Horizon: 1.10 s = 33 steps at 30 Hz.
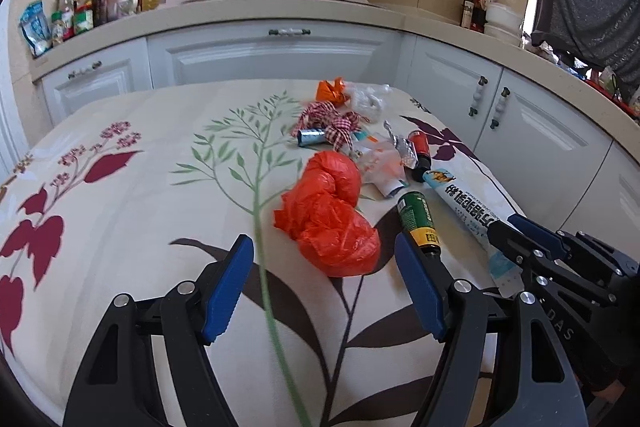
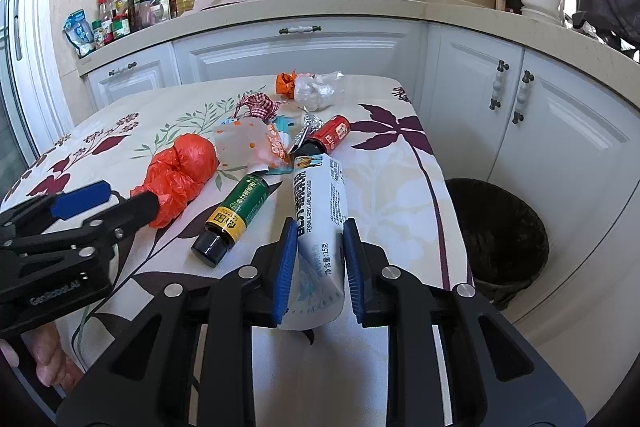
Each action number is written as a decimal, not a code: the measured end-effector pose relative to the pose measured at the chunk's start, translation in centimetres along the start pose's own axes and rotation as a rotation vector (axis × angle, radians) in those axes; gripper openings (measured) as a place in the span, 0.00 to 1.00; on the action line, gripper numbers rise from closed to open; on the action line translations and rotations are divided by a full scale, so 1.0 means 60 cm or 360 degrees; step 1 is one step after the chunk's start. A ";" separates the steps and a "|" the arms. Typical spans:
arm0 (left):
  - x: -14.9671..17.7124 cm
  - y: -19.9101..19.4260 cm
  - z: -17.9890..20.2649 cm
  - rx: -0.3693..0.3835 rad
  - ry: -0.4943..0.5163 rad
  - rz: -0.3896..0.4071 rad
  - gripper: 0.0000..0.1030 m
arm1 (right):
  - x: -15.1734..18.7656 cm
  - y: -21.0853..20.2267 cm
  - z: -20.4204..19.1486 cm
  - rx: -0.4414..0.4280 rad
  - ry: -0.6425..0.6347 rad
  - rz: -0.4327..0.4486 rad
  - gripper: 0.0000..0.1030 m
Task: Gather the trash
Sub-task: 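Grasp the orange plastic bag with the left tool while the right tool grasps the white tube, then carry the orange bag and white tube with both tools over the black bin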
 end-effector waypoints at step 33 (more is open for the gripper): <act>-0.006 -0.009 -0.010 -0.0051 -0.0016 0.0018 0.08 | -0.005 -0.028 0.008 -0.0006 0.0009 0.0073 0.22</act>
Point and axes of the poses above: each gripper's, at about its wrist camera, not at the fingertips, and y roughly the way its jaws point, z to its right, x to its underside, the point moved 8 cm from there along y, roughly the way its jaws point, and after that the axes turned 4 degrees about -x, right-handed, at the moved point
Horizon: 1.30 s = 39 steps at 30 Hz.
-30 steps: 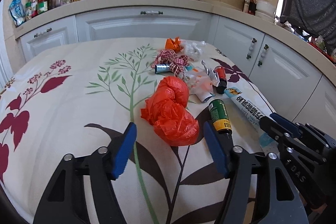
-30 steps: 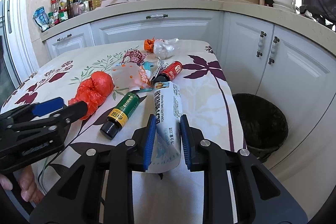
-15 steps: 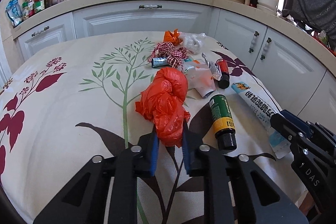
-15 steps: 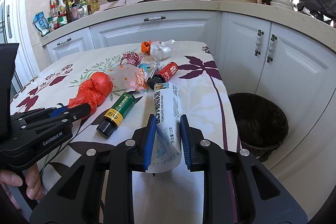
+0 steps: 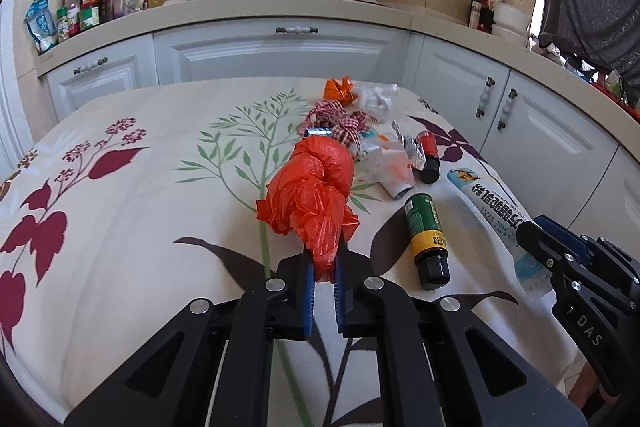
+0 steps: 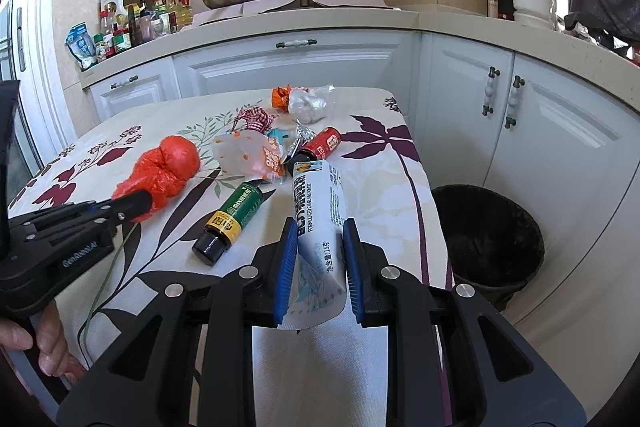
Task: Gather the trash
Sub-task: 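Carry the orange bag and white tube with both tools over the black bin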
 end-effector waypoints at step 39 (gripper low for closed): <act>-0.132 0.042 0.312 0.0381 0.0248 0.0158 0.07 | -0.076 -0.046 0.335 0.0536 0.0187 0.0237 0.22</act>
Point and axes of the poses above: each gripper's, at about its wrist camera, not at the fingertips, and y roughly the way its jaws point, z to its right, x to its underside, the point moved 8 cm from there along y, roughly the way its jaws point, and after that the axes turned 4 degrees about -x, right-handed, at the moved point
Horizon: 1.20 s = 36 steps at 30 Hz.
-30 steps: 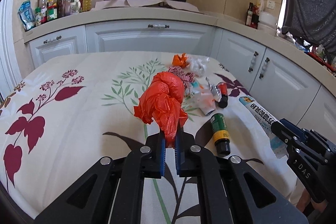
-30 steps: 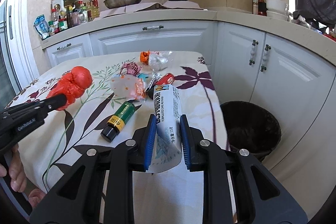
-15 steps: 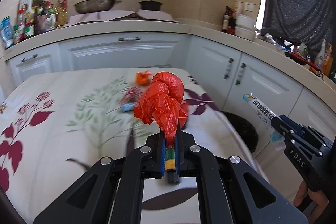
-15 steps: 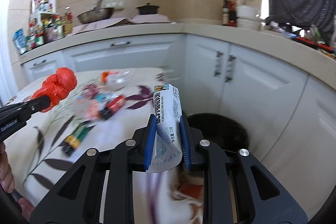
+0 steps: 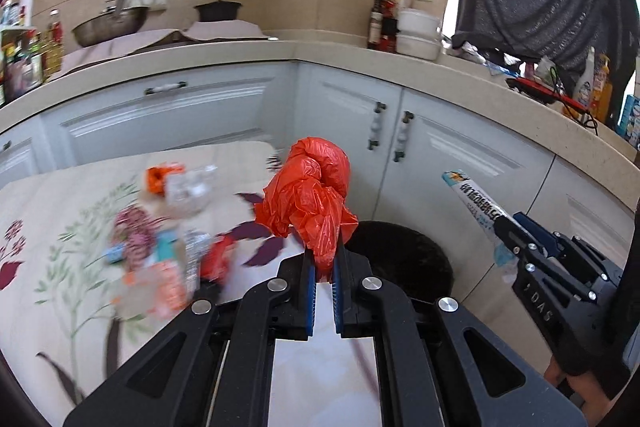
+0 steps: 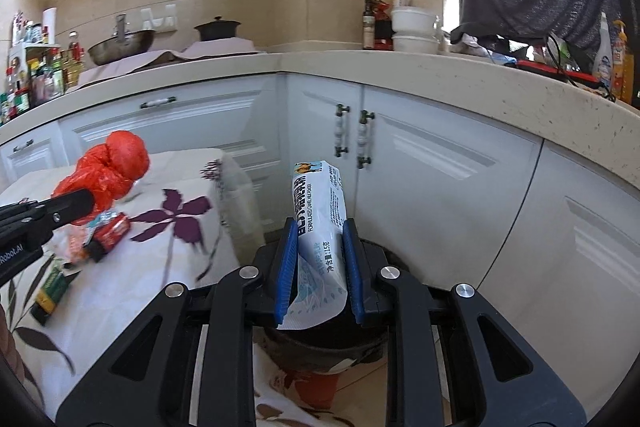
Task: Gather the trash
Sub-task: 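Carry the orange bag and white tube with both tools over the black bin, then open both tools to drop the bag and tube into the bin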
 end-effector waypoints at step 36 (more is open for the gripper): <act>-0.003 0.250 0.121 -0.0098 0.0050 -0.0303 0.31 | 0.017 0.207 0.133 0.0027 0.0173 -0.0112 0.44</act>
Point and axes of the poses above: each gripper's, at about its wrist camera, not at the fingertips, and y roughly the way its jaws point, z to its right, x to its underside, the point moved 8 cm from there along y, roughly the way its jaws point, and after that the axes turned 4 degrees about -x, right-handed, at the moved point
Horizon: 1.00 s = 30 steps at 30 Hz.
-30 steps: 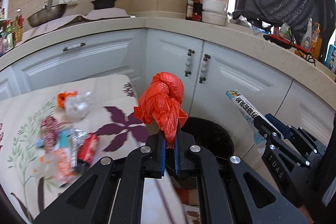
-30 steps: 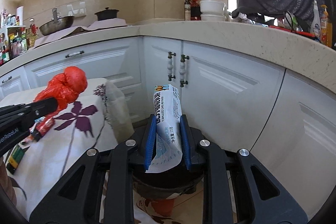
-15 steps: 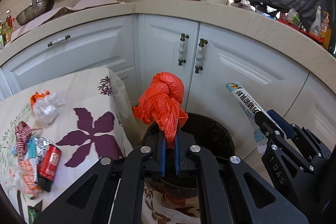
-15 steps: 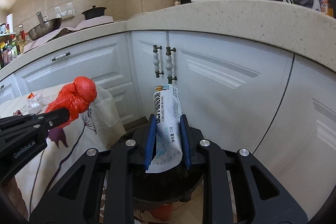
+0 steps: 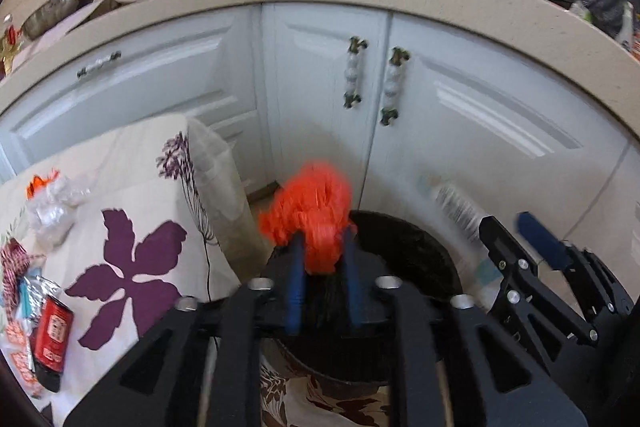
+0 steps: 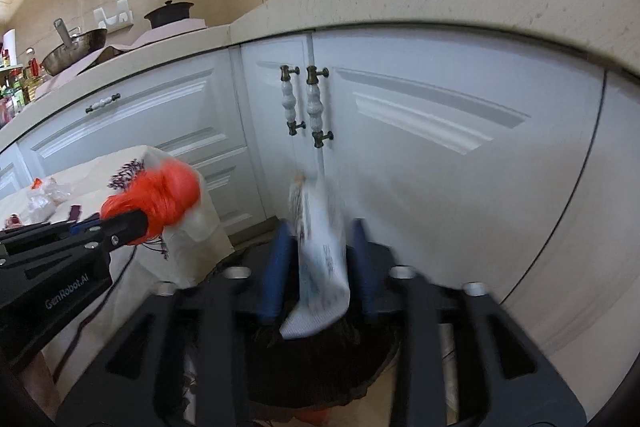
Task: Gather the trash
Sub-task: 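Open both tools to drop the bag and tube into the bin, then return to the table and grasp the green-and-yellow bottle with the right tool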
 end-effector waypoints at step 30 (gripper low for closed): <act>0.055 -0.209 -0.210 -0.0104 -0.0138 0.0116 0.58 | 0.007 -0.193 -0.169 -0.0172 0.0008 0.0048 0.53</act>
Point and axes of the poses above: each gripper's, at about its wrist camera, not at the fingertips, and y roughly the way its jaws point, z to its right, x to its underside, the point moved 8 cm from there along y, roughly the way its jaws point, and after that the axes turned 4 degrees about -x, right-handed, at the moved point
